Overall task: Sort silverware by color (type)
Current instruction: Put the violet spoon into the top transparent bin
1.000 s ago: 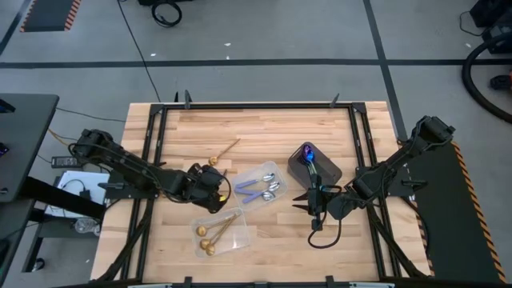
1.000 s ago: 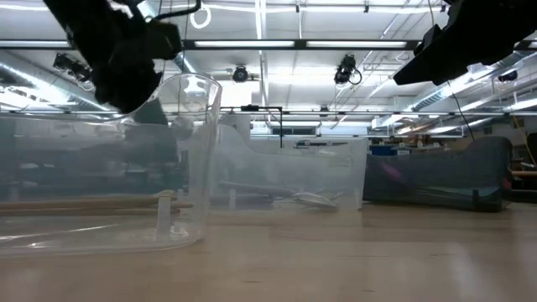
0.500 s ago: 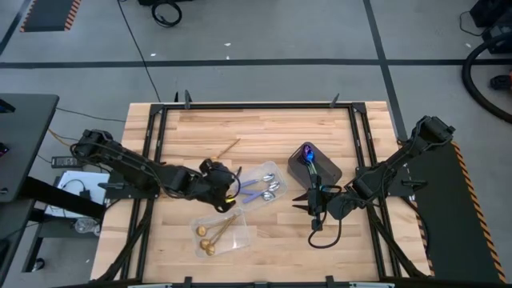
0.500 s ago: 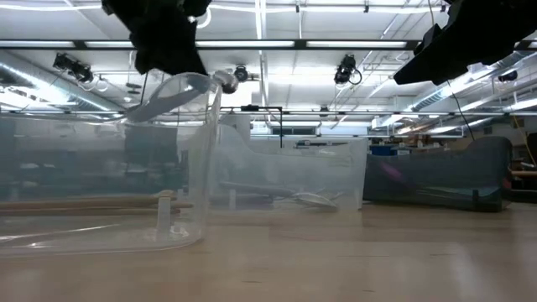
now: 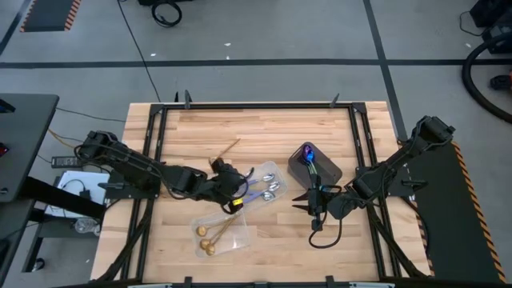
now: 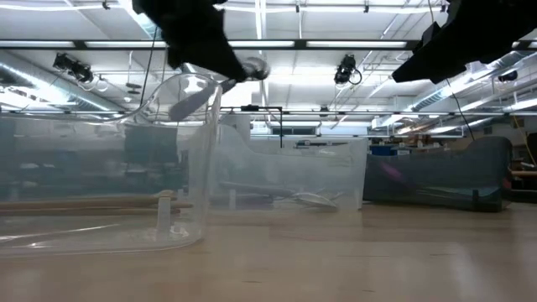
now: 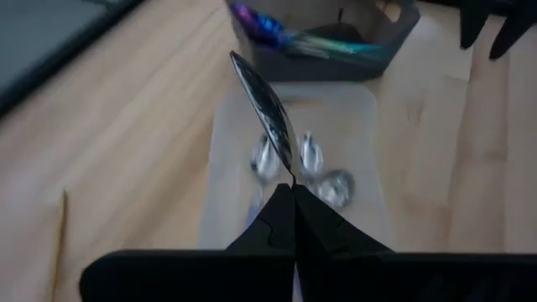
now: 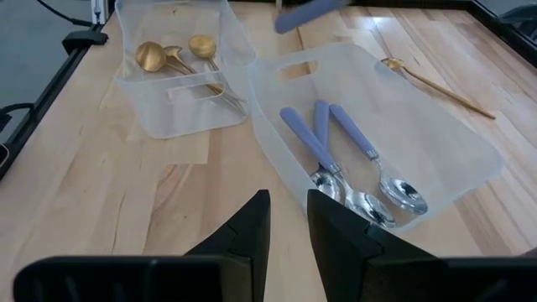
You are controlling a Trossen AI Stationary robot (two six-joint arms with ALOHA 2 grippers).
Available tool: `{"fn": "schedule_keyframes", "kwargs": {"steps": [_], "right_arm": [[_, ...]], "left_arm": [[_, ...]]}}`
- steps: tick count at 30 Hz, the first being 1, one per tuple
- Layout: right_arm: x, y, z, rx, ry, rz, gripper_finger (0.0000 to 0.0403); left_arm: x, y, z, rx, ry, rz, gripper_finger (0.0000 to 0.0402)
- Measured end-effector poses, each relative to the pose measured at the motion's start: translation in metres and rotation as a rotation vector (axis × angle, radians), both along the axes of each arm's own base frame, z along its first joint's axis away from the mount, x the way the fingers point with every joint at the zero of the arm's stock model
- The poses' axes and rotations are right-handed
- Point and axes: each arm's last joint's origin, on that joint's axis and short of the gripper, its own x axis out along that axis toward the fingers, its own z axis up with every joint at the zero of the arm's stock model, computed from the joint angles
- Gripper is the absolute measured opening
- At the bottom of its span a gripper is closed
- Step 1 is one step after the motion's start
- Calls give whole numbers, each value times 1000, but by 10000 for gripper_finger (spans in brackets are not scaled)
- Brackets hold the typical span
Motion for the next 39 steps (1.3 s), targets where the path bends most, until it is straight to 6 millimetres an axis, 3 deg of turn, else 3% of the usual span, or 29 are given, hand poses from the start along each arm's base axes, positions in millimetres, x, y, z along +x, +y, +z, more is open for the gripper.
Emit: {"fn": "schedule_keyframes", "kwargs": {"steps": [8,16,27,39], "right_arm": [[0,0,0,-7,5,4,91],[-1,0,-1,-14,11,6,91],[-1,0,-1,-16,13,7,91],[-1,0,-1,-14,11,8,91]], "left_arm": [[32,10,-7,189,-1,-102,0],[45,26,-27,253,102,-207,0],[56,27,-61,281,229,-344,0],[57,26,-69,255,244,-356,14]]}}
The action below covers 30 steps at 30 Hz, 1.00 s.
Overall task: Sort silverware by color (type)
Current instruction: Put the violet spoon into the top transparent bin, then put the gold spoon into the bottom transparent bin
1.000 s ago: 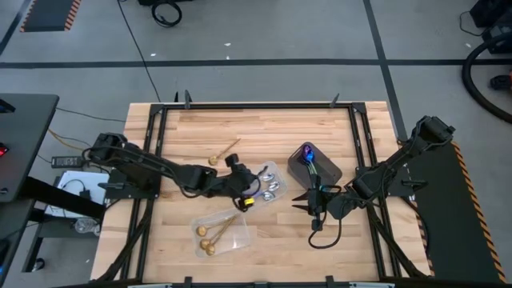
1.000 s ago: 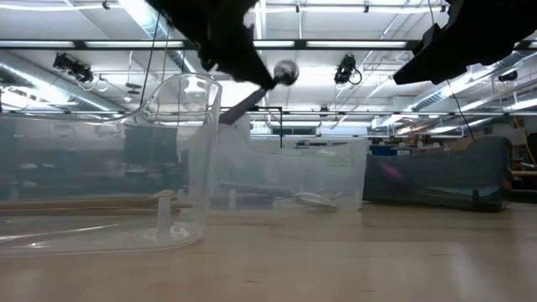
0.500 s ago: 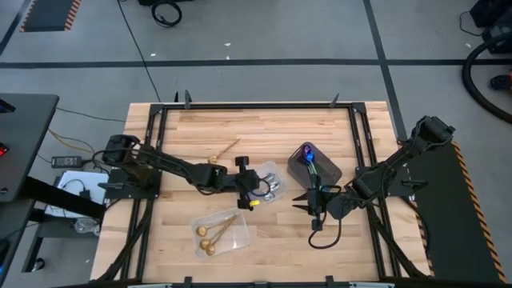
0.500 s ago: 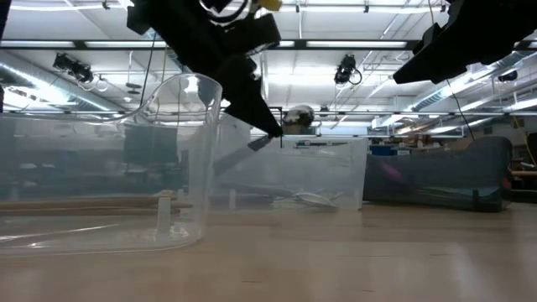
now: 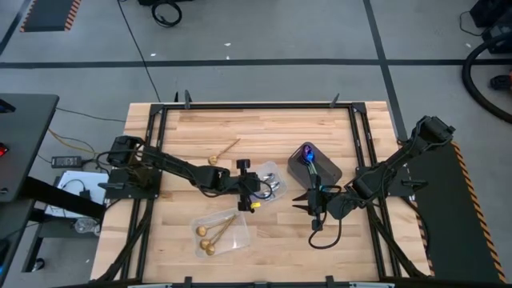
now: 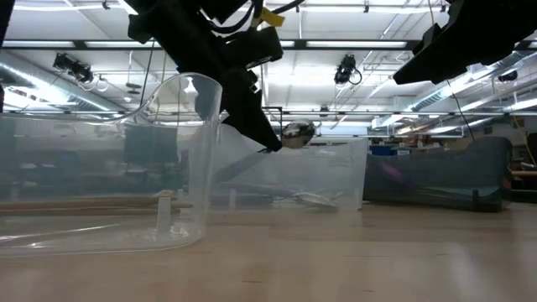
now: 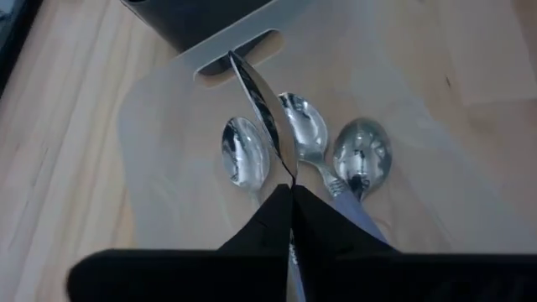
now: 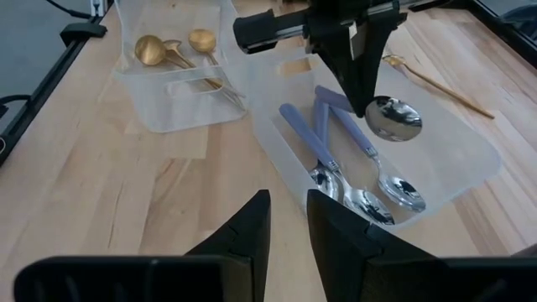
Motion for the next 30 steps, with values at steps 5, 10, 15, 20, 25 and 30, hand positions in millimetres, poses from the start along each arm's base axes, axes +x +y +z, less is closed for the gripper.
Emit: {"fn": "schedule_keyframes", "kwargs": {"steps": [5,10,15,20,25,30], "right_arm": [[0,0,0,0,0,0,91],[0,0,0,0,0,1,91],[0,0,0,7,2,6,91],[0,0,0,6,3,6,91],[0,0,0,6,3,6,91],[-1,0,-1,10,7,4,91]], "left_arm": [[0,0,0,-25,0,1,78],[-1,0,5,-85,-34,55,123],[-7,7,24,-133,-84,108,124],[-16,20,40,-146,-89,154,119],[-20,47,39,-184,-59,289,119],[-22,70,37,-176,-41,356,119]]}}
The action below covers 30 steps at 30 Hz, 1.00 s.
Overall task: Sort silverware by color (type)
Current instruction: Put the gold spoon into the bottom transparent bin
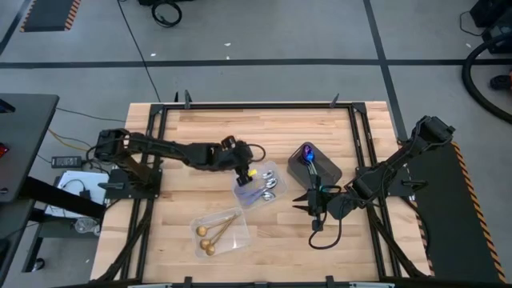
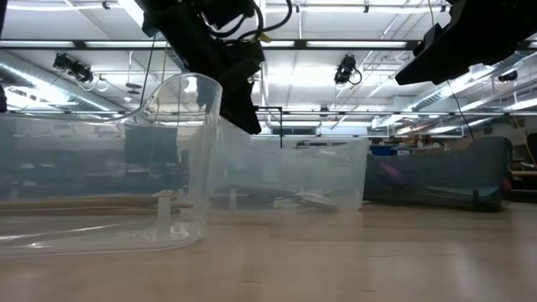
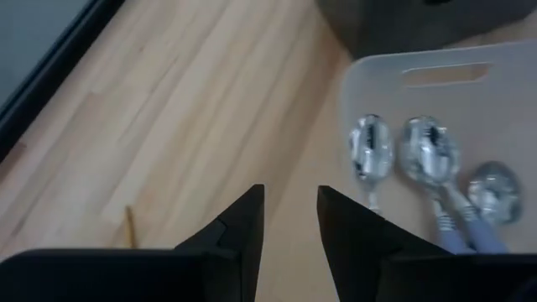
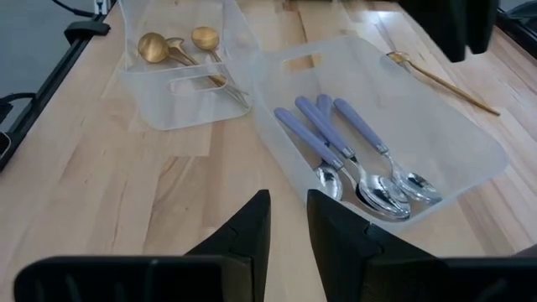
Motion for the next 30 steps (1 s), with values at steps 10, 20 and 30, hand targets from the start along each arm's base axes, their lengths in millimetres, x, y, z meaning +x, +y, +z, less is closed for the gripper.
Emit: {"fn": "schedule_keyframes", "kwargs": {"steps": [10,20,30], "right_arm": [[0,0,0,3,4,6,91],[0,0,0,4,1,6,91],[1,1,1,9,-11,6,91]], "left_arm": [[-17,26,-11,-25,198,72,119],[-47,54,-32,-241,385,231,119],[-65,72,-57,-297,381,315,119]]}}
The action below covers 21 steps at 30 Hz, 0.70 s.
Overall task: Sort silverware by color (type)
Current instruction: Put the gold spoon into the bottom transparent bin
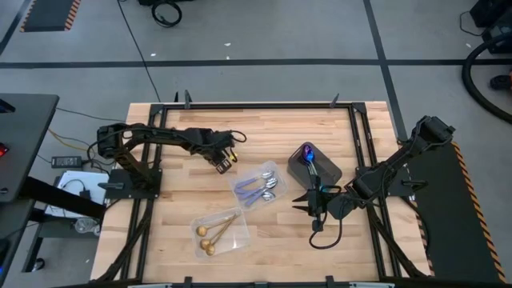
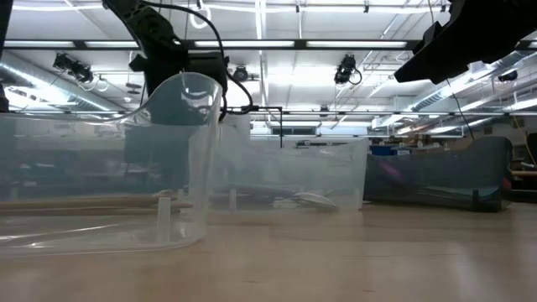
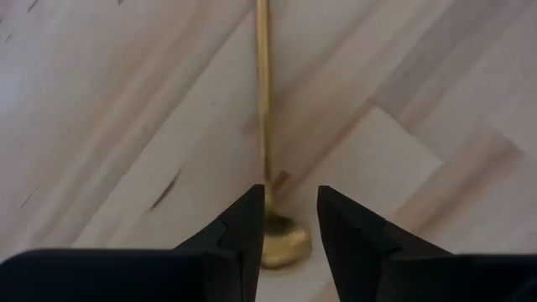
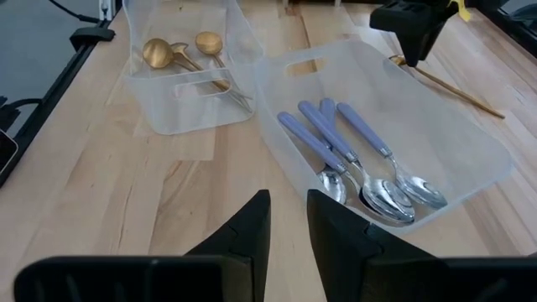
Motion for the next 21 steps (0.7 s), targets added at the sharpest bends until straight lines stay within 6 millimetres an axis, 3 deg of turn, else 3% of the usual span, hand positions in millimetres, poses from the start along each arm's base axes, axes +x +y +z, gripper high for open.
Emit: {"fn": "schedule_keyframes", "kwargs": {"steps": [16,21], "right_arm": [[0,0,0,0,0,-1,91],[0,0,0,0,0,-1,91]], "left_arm": [[-15,4,-23,-14,-5,1,116],[-18,0,-25,-21,5,-9,71]]}}
